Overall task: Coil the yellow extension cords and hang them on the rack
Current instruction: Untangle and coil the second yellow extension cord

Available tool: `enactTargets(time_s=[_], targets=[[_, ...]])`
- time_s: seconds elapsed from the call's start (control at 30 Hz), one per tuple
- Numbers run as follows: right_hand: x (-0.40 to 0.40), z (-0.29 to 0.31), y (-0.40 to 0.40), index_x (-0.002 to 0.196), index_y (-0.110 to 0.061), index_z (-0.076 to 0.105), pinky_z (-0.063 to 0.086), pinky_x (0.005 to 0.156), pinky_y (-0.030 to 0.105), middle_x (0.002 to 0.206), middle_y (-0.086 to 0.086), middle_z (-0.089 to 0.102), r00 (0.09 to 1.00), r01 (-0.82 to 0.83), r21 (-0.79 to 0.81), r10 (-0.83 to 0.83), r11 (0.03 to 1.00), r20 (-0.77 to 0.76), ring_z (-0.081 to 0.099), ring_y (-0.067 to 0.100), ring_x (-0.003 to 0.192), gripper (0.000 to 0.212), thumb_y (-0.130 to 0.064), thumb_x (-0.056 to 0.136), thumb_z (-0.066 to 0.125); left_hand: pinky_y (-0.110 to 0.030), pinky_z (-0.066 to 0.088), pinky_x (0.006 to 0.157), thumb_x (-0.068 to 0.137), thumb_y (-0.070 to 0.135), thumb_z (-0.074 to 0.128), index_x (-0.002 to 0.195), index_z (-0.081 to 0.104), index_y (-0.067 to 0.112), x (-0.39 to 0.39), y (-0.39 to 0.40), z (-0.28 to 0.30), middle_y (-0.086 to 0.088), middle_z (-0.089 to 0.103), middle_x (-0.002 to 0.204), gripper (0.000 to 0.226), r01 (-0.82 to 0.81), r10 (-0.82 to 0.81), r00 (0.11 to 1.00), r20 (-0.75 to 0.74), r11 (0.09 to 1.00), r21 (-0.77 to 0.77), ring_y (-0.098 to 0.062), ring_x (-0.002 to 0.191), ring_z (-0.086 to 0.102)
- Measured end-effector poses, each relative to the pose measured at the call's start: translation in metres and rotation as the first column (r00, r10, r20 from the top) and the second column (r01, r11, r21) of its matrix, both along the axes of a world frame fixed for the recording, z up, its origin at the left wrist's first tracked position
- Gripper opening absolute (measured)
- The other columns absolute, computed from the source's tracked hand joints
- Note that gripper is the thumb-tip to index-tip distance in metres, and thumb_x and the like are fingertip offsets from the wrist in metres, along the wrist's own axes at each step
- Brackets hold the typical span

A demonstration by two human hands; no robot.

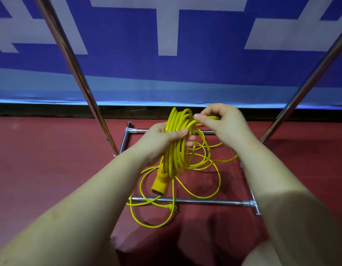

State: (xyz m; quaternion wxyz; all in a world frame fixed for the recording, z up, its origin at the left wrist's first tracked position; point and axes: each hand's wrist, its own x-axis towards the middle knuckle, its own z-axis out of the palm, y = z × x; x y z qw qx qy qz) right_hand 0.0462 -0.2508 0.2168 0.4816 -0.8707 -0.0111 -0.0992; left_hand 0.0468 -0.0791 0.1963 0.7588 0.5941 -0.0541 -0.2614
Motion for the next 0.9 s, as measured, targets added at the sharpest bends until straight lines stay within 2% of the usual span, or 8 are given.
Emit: enactTargets(time_s=[0.23, 0.33, 0.4, 0.5, 0.6, 0.73, 0.83, 0.9], targets=[[-0.003, -0.003, 0.003, 0.07, -0.025, 0.058, 0.037, 0.056, 0.022, 0.062, -0.006, 0.055, 0.999, -0.001, 0.041, 0.003, 0.999, -0.046, 0.046, 0.005, 0.056, 0.02, -0.039, 0.08, 0.07, -0.028, 0.058, 0.061, 0.09, 0.002, 0.055, 0.086, 0.061, 0.003, 0.0, 0.0, 0.003, -0.004, 0.069, 0.068, 0.007, -0.051, 0.05, 0.998, 0.039, 0.998, 0.031, -0.015, 0.059, 0.066], [-0.002, -0.009, -0.003, 0.078, -0.017, 0.058, 0.045, 0.066, 0.033, 0.073, 0.001, 0.063, 0.984, -0.015, -0.151, -0.013, 0.988, -0.18, 0.057, 0.018, 0.068, 0.039, -0.055, 0.085, 0.054, -0.027, 0.057, 0.058, 0.091, 0.004, 0.054, 0.082, 0.06, 0.002, 0.004, 0.002, 0.005, -0.003, 0.066, 0.063, 0.011, -0.142, 0.143, 0.99, 0.02, 0.99, -0.017, -0.014, 0.056, 0.064], [-0.002, -0.013, -0.008, 0.083, -0.012, 0.058, 0.048, 0.072, 0.037, 0.079, 0.008, 0.065, 0.98, -0.01, -0.176, -0.026, 0.984, -0.199, 0.06, 0.023, 0.075, 0.043, -0.053, 0.09, 0.048, -0.027, 0.057, 0.059, 0.092, 0.005, 0.053, 0.082, 0.059, 0.003, 0.009, 0.006, 0.005, -0.002, 0.066, 0.064, 0.012, -0.192, 0.191, 0.981, -0.018, 0.979, -0.071, -0.014, 0.058, 0.065], [-0.003, -0.007, -0.008, 0.079, -0.019, 0.055, 0.039, 0.057, 0.015, 0.063, -0.005, 0.053, 0.996, 0.087, 0.039, -0.088, 0.995, 0.01, 0.047, 0.001, 0.054, 0.017, -0.032, 0.089, 0.061, -0.028, 0.059, 0.061, 0.093, 0.006, 0.053, 0.087, 0.06, 0.003, 0.01, 0.007, 0.005, -0.004, 0.07, 0.068, 0.01, -0.206, 0.204, 0.978, -0.034, 0.977, -0.062, -0.015, 0.063, 0.069], [-0.005, -0.001, -0.007, 0.077, -0.026, 0.056, 0.04, 0.062, 0.009, 0.07, -0.008, 0.057, 0.989, 0.062, 0.185, -0.086, 0.981, 0.122, 0.049, -0.004, 0.06, 0.014, -0.02, 0.087, 0.065, -0.03, 0.059, 0.064, 0.092, 0.005, 0.053, 0.092, 0.06, 0.005, 0.006, 0.006, 0.005, -0.007, 0.073, 0.075, 0.008, -0.098, 0.098, 0.995, -0.003, 0.995, -0.001, -0.016, 0.068, 0.071], [-0.003, 0.0, -0.008, 0.077, -0.034, 0.057, 0.041, 0.075, 0.015, 0.086, -0.002, 0.063, 0.99, 0.021, 0.101, -0.035, 0.995, 0.137, 0.056, 0.001, 0.077, 0.019, -0.02, 0.088, 0.064, -0.027, 0.057, 0.063, 0.09, 0.004, 0.055, 0.092, 0.062, 0.008, 0.001, 0.008, 0.006, -0.005, 0.073, 0.079, 0.008, 0.085, -0.091, 0.995, 0.043, 0.989, 0.121, -0.013, 0.064, 0.068], [-0.002, 0.005, -0.009, 0.076, -0.034, 0.056, 0.04, 0.069, 0.009, 0.083, -0.004, 0.06, 0.994, -0.015, 0.063, 0.008, 0.998, 0.113, 0.053, -0.007, 0.069, 0.021, -0.02, 0.089, 0.062, -0.028, 0.057, 0.066, 0.09, 0.003, 0.055, 0.095, 0.061, 0.007, -0.001, 0.008, 0.005, -0.005, 0.074, 0.079, 0.008, 0.11, -0.113, 0.993, 0.026, 0.988, 0.108, -0.013, 0.065, 0.069], [-0.002, 0.007, -0.01, 0.074, -0.033, 0.057, 0.04, 0.066, 0.007, 0.078, -0.004, 0.059, 0.996, -0.045, 0.05, 0.041, 0.998, 0.079, 0.053, -0.004, 0.066, 0.021, -0.019, 0.088, 0.063, -0.028, 0.058, 0.067, 0.09, 0.005, 0.054, 0.096, 0.061, 0.005, -0.001, 0.008, 0.005, -0.007, 0.074, 0.082, 0.009, 0.083, -0.084, 0.996, 0.015, 0.995, 0.064, -0.015, 0.067, 0.069]])
